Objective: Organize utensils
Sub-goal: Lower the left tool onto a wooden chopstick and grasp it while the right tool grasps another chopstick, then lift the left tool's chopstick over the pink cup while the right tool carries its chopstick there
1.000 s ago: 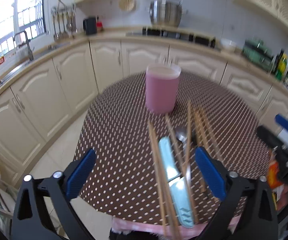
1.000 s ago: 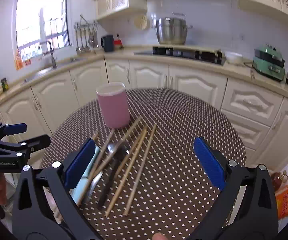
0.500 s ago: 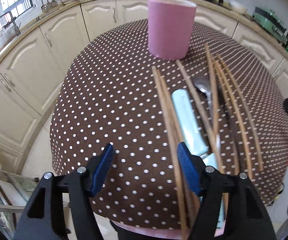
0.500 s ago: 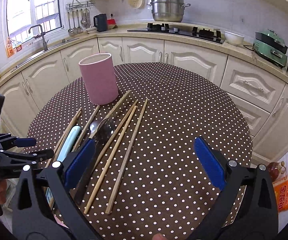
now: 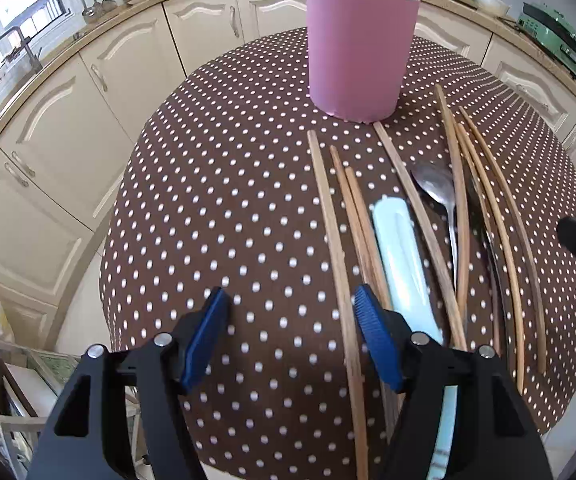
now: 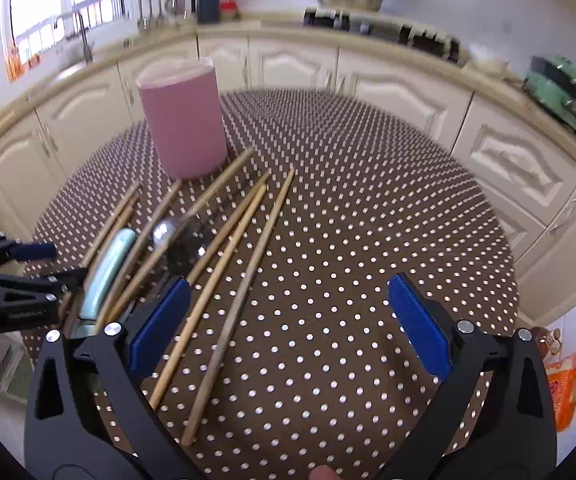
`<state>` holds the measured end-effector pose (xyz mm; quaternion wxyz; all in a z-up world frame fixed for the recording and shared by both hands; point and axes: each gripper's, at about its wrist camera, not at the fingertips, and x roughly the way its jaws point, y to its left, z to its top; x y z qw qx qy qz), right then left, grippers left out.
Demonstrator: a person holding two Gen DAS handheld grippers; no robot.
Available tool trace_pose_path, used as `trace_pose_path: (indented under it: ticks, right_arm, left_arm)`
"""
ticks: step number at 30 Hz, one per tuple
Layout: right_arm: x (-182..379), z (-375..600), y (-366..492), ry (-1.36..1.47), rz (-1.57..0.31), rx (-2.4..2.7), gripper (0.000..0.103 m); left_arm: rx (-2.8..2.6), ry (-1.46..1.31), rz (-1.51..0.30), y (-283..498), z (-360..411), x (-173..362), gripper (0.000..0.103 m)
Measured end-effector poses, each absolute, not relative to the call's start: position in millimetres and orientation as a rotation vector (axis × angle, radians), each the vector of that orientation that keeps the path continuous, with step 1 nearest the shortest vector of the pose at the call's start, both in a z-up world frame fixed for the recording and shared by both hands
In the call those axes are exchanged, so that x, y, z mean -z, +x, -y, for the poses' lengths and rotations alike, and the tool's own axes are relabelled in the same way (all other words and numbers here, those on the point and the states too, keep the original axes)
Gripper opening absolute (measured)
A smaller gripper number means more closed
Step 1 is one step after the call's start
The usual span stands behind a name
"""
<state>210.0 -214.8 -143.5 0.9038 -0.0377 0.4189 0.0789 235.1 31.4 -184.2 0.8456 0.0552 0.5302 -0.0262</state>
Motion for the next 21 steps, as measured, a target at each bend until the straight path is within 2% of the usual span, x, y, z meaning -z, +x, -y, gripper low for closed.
trace_pose_path:
  ticks: [2, 4, 6, 9, 11, 12, 15, 16, 17, 18, 19, 21]
  right_arm:
    - [147.7, 216.0, 228.4, -0.069, -0.941, -0.183, 0.097]
    - [152.6, 216.2, 241.6, -0.069, -0.992, -0.189, 0.096]
    - [156.0, 216.3, 252.7, -0.052, -1.045, -0.215, 0.09]
    - [162.7, 211.4, 267.2, -0.065, -1.134, -0.249, 0.075]
    - [168.6, 207.7, 274.7, -0.079, -1.183, -0.258, 0.054]
    - [171.2, 206.1, 278.6, -0.078, -1.205, -0.262, 0.05]
    - [172.1, 199.5, 285.9, -0.121, -1.231, -0.263, 0.045]
    - [171.7, 199.4, 289.0, -0.131, -1.238, -0.26, 0.034]
    - [171.8, 200.0, 292.8, -0.122, -1.247, -0.268, 0.022]
    - [172.1, 203.1, 295.4, -0.098, -1.261, -0.278, 0.016]
    - [171.6, 205.0, 297.7, -0.086, -1.266, -0.283, 0.011]
    - [172.2, 212.0, 298.7, -0.043, -1.266, -0.299, 0.01]
  left_arm:
    - [0.061, 0.124, -1.125, 244.8, -29.2, 184.2, 0.065]
    - [0.076, 0.124, -1.136, 254.7, -26.6, 182.9, 0.06]
    - [0.091, 0.123, -1.145, 261.3, -23.9, 181.6, 0.055]
    - [0.112, 0.115, -1.153, 268.7, -21.9, 180.0, 0.043]
    - [0.114, 0.113, -1.154, 270.3, -22.0, 179.4, 0.034]
    - [0.113, 0.113, -1.153, 271.5, -21.7, 178.8, 0.028]
    - [0.119, 0.098, -1.16, 277.4, -24.9, 177.4, 0.015]
    - [0.122, 0.081, -1.166, 280.1, -27.0, 176.4, 0.008]
    - [0.129, 0.05, -1.173, 281.3, -30.2, 175.5, 0.006]
    - [0.14, 0.028, -1.174, 280.2, -32.8, 175.4, 0.006]
    - [0.16, 0.002, -1.166, 281.3, -35.8, 173.4, 0.006]
    - [0.171, -0.026, -1.132, 279.8, -39.5, 167.0, 0.006]
